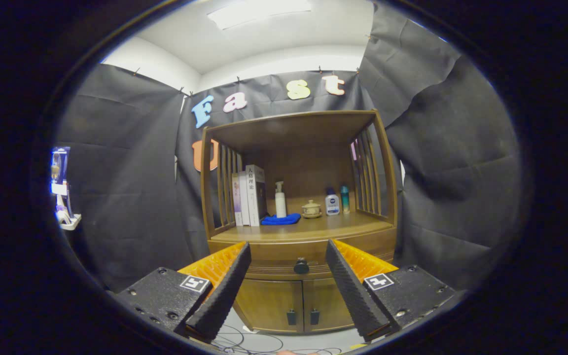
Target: Pull open the drawer, take out the items inside it, and place them on the countertop above the cabinet.
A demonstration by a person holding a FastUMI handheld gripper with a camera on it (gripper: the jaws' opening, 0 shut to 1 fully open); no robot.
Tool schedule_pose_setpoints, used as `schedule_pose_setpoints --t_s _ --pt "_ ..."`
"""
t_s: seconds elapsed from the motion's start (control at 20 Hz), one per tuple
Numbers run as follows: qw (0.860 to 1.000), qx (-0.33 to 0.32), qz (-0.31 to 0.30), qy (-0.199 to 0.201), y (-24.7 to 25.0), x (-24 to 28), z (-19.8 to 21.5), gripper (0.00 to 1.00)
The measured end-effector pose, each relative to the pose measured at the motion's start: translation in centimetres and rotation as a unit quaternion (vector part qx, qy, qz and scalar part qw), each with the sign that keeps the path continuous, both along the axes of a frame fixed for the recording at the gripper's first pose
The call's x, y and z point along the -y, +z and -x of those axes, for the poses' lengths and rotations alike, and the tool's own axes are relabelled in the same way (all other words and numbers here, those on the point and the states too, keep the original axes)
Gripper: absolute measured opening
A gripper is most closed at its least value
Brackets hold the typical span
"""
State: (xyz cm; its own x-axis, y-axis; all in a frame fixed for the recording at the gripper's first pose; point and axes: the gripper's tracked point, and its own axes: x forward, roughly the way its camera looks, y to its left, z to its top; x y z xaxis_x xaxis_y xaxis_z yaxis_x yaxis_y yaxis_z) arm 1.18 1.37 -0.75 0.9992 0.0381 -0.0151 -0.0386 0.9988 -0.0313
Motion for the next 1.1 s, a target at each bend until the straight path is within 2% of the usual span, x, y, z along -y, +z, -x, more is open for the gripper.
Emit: schedule_pose_setpoints --t_s 0.4,0.85,1.1 --pt "0.999 -0.036 0.01 -0.008 -3.4 1.3 -4.1 0.99" --pt "0.996 -0.079 0.032 -0.004 -7.7 1.5 -12.0 0.99" --pt "0.993 -0.096 0.053 -0.03 -10.4 2.4 -17.0 0.99"
